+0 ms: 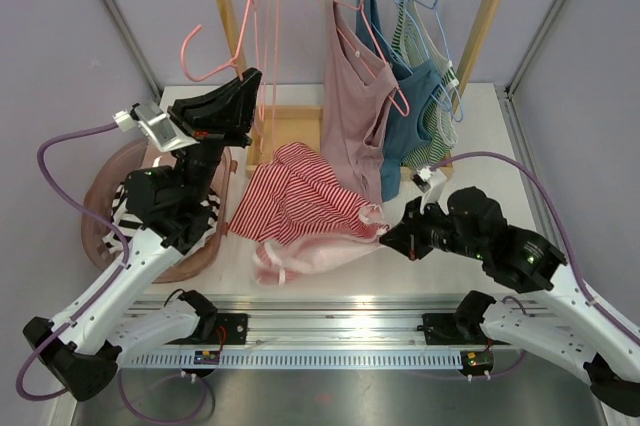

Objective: Remove the tank top from the hanger

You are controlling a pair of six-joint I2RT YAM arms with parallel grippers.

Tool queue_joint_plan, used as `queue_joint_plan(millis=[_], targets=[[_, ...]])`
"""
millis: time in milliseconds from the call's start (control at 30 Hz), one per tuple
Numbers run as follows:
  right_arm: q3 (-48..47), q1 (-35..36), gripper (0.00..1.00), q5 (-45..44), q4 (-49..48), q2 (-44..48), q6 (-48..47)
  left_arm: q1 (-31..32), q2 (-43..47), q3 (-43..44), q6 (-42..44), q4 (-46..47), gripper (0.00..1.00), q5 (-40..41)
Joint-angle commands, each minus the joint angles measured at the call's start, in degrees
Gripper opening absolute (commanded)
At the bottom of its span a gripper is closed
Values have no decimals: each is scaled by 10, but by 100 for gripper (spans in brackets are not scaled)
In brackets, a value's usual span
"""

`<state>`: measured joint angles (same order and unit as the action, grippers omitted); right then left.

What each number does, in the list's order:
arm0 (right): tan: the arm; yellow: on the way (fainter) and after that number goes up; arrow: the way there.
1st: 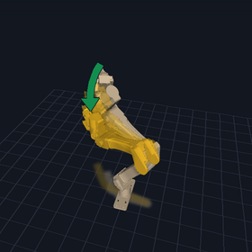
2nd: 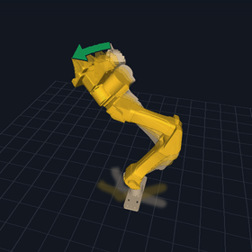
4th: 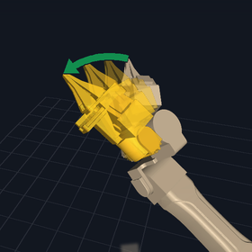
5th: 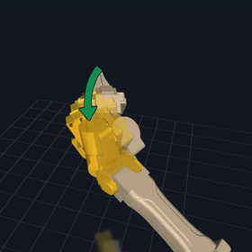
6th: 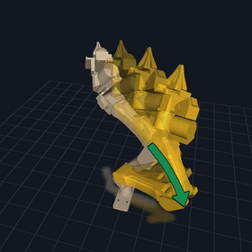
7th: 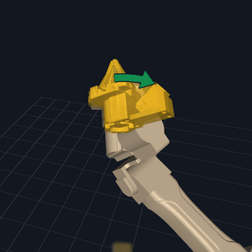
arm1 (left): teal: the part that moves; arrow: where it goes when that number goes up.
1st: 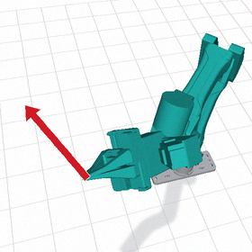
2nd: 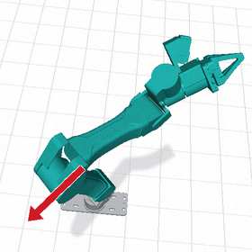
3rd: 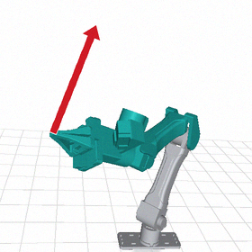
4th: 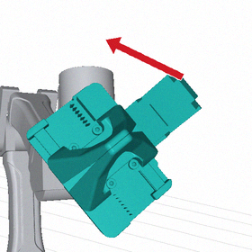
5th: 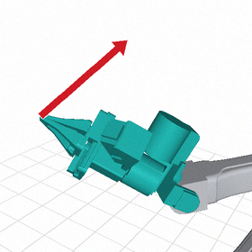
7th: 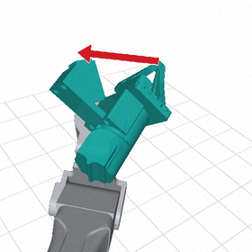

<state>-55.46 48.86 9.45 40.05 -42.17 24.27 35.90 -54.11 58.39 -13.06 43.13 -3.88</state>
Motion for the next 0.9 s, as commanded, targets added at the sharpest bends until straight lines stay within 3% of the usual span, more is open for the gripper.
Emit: queue_joint_plan(millis=[0,200,367,500,600,867], targets=[[-3,3,0,-51,6,57,9,1,8,26,24,56,0,36],[-31,3,0,12,-1,35,14,1,36,64,-41,-139,0,29],[-43,3,0,-7,-11,14,4,1,68,68,-100,-285,0,61],[-67,3,0,9,-34,-50,5,3,97,49,-121,-335,0,61],[-99,4,0,78,-46,-92,-7,3,120,38,-117,-354,0,72],[-230,5,0,35,19,-22,-52,3,122,119,-79,-482,0,106]])
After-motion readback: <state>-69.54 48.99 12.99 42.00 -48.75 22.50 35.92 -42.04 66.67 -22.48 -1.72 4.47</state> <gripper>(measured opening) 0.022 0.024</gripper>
